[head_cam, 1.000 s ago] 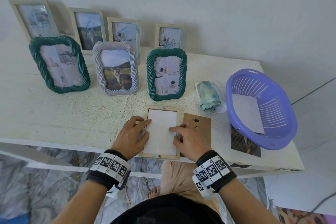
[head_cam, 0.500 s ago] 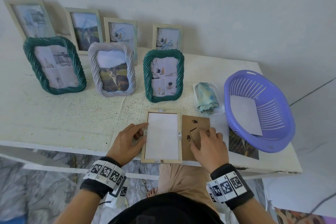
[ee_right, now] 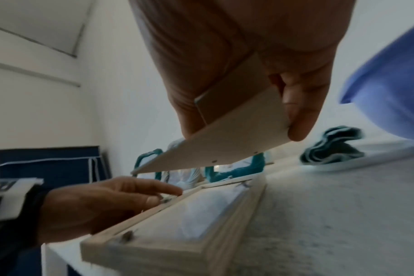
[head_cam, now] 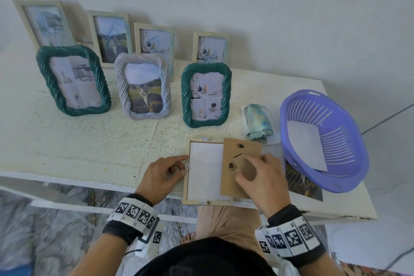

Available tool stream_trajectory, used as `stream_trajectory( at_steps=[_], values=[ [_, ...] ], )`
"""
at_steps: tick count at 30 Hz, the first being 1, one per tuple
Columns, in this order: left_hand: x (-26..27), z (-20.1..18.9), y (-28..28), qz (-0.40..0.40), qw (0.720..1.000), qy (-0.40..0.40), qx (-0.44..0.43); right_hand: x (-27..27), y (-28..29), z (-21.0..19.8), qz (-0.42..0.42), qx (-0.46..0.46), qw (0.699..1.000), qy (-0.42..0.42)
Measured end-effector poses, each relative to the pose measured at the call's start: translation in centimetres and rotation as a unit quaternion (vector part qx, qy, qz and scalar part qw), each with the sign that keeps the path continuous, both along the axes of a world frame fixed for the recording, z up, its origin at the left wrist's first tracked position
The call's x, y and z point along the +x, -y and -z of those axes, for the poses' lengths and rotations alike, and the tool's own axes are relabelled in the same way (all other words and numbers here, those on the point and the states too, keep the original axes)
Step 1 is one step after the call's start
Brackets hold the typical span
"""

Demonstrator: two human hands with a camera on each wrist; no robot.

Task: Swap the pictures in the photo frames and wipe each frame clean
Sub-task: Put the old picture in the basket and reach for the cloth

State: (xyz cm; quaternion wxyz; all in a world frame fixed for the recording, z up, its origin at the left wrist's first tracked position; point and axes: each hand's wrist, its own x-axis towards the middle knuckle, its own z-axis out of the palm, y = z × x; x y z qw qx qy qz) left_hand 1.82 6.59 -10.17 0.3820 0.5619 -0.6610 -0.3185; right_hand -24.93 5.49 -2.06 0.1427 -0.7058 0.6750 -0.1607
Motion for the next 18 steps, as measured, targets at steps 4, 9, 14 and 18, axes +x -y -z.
stream_trajectory(
  at_steps=[4,9,14,18],
  values=[
    [-0.2,0.4,0.1,-0.011,1.000,0.020,-0.003,3.2,0.1,-0.3,-0.080,0.033,0.993,-0.079],
    [0.0,0.4,0.1,-0.009,0.999,0.047,-0.008,5.6,0.6,1.1,-0.114,0.032,0.987,-0.105],
    [-0.1,0.5,0.1,-0.009,0.999,0.053,-0.011,6.4,0.7,2.0,-0.137,0.033,0.982,-0.127],
    [-0.2,0.5,0.1,-0.015,0.998,0.055,-0.008,5.6,0.8,2.5,-0.169,0.040,0.980,-0.097]
  ],
)
